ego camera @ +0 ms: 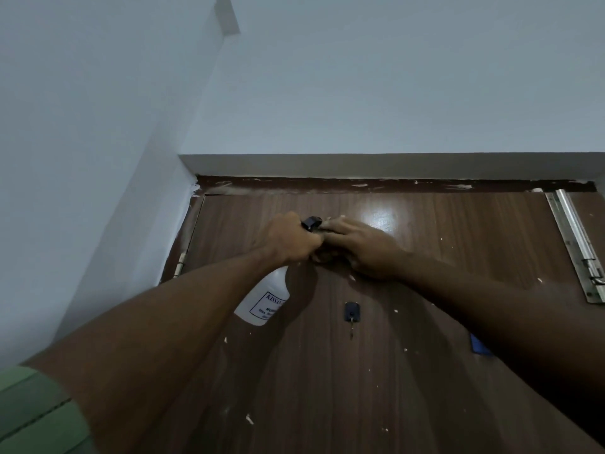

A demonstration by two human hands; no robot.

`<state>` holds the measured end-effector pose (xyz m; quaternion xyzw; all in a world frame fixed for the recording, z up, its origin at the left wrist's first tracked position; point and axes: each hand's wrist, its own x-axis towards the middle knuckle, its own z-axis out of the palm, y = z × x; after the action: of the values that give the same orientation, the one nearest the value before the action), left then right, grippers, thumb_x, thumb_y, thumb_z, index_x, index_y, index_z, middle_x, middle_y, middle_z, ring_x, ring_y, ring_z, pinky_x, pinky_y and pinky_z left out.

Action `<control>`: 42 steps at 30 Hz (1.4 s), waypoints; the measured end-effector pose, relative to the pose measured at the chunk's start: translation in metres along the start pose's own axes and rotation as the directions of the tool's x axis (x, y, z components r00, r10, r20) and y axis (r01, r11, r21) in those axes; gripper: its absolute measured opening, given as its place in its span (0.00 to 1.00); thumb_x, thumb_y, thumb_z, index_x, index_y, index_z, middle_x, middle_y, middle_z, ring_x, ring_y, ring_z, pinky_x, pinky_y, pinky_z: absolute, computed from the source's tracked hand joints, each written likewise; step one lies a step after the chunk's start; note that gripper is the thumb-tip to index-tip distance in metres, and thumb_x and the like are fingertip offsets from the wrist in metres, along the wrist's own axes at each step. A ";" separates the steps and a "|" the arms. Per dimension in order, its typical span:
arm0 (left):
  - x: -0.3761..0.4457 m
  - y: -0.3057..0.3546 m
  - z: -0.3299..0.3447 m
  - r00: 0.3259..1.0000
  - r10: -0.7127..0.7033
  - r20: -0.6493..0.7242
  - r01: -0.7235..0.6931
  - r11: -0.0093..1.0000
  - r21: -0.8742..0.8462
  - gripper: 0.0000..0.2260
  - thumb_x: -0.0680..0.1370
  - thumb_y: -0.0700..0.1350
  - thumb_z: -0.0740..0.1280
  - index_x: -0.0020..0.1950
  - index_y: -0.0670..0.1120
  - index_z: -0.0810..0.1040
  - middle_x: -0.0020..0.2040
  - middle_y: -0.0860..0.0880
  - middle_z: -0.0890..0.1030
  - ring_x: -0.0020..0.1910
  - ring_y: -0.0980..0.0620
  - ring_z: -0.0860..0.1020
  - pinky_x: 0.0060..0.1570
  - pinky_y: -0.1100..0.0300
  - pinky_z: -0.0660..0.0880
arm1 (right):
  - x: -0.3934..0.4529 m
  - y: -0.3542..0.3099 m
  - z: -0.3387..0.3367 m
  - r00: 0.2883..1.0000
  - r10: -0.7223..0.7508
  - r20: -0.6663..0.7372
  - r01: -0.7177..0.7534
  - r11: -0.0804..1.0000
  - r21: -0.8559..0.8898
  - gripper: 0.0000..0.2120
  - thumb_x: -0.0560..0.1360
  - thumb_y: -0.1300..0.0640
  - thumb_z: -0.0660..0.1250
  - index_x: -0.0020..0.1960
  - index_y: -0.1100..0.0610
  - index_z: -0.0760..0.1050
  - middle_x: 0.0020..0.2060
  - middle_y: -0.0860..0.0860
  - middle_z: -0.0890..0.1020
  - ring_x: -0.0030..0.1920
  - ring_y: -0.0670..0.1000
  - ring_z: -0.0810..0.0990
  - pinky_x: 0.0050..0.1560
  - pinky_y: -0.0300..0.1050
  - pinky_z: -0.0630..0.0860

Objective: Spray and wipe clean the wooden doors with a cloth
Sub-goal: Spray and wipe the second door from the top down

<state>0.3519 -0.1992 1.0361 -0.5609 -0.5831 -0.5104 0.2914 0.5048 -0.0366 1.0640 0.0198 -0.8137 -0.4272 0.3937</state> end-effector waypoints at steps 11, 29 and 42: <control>-0.006 -0.021 -0.018 0.998 0.008 -0.056 -0.010 1.000 -0.030 0.11 0.82 0.49 0.72 0.44 0.43 0.81 0.34 0.46 0.83 0.24 0.56 0.79 0.26 0.64 0.76 | 0.020 -0.035 0.008 0.996 -0.088 -0.006 0.088 0.990 0.108 0.23 0.79 0.59 0.66 0.73 0.47 0.74 0.74 0.49 0.72 0.73 0.53 0.68 0.65 0.45 0.70; -0.015 -0.071 -0.068 0.994 -0.091 -0.067 0.082 0.989 -0.125 0.09 0.81 0.44 0.69 0.46 0.39 0.83 0.35 0.44 0.85 0.31 0.50 0.82 0.30 0.56 0.80 | 0.095 -0.027 0.010 0.842 0.455 -0.291 -0.433 0.890 0.140 0.23 0.76 0.64 0.68 0.68 0.48 0.78 0.68 0.49 0.76 0.69 0.57 0.70 0.71 0.55 0.68; -0.017 -0.086 -0.075 0.968 -0.244 -0.052 0.222 0.940 -0.260 0.10 0.82 0.43 0.67 0.44 0.40 0.81 0.35 0.44 0.83 0.24 0.56 0.77 0.25 0.64 0.72 | 0.131 -0.061 0.042 0.904 0.313 -0.292 -0.276 0.947 0.162 0.20 0.73 0.63 0.70 0.64 0.51 0.79 0.63 0.50 0.78 0.67 0.57 0.71 0.70 0.53 0.65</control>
<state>0.2562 -0.2610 1.0205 -0.4986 -0.5630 -0.6342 0.1794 0.3683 -0.0947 1.0883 -0.0128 -0.7580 -0.3058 0.5760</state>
